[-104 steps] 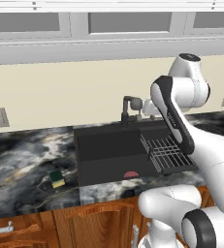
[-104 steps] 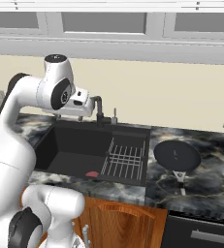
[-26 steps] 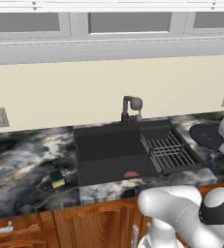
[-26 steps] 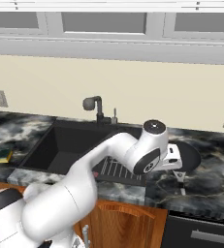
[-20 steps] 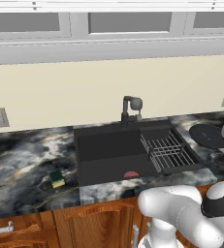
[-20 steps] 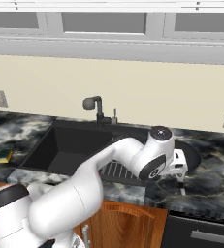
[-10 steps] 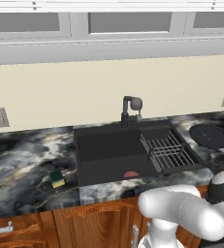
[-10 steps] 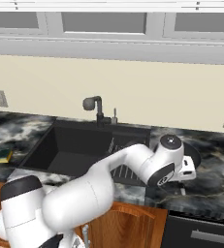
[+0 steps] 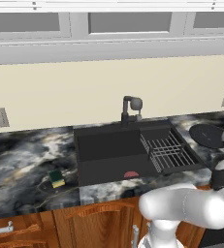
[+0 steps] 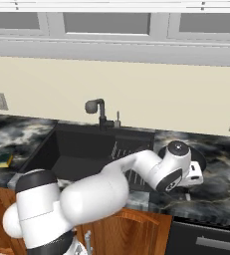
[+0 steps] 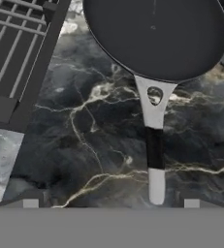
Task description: Pick the pan and sponge and place them into the sink. Then turn on the water.
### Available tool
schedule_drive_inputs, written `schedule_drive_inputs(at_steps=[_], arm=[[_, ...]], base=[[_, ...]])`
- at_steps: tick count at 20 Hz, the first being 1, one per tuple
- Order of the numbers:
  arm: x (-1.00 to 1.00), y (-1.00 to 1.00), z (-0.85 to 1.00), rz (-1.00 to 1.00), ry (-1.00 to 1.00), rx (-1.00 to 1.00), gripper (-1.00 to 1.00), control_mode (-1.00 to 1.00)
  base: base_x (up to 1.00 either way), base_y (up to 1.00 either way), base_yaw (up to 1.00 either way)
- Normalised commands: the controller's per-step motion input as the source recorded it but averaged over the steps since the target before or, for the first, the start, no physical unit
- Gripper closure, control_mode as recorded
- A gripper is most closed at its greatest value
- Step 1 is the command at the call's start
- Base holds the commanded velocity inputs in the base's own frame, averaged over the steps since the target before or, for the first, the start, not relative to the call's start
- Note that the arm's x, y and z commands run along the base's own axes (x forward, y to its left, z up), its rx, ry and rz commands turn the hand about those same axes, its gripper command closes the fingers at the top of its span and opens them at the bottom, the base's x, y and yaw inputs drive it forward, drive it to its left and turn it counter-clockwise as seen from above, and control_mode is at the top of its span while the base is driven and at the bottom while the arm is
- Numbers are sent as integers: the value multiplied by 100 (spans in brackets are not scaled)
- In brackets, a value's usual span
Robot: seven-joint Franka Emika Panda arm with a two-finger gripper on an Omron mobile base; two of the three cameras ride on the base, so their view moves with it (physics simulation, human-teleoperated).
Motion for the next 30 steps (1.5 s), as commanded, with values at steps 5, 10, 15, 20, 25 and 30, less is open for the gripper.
schedule_drive_inputs(at_steps=[5, 10, 15, 20, 25, 30], arm=[[38, -15, -22, 0, 1, 0, -100, -100], [38, -21, -25, 0, 1, 0, -100, -100], [35, -27, -26, 0, 1, 0, -100, -100], [32, -29, -25, 0, 0, 0, -100, -100], [28, -26, -24, 0, 0, 0, -100, -100], [20, -14, -25, 0, 0, 0, -100, -100]], base=[[0, 0, 0], [0, 0, 0], [0, 0, 0], [0, 0, 0], [0, 0, 0], [0, 0, 0]])
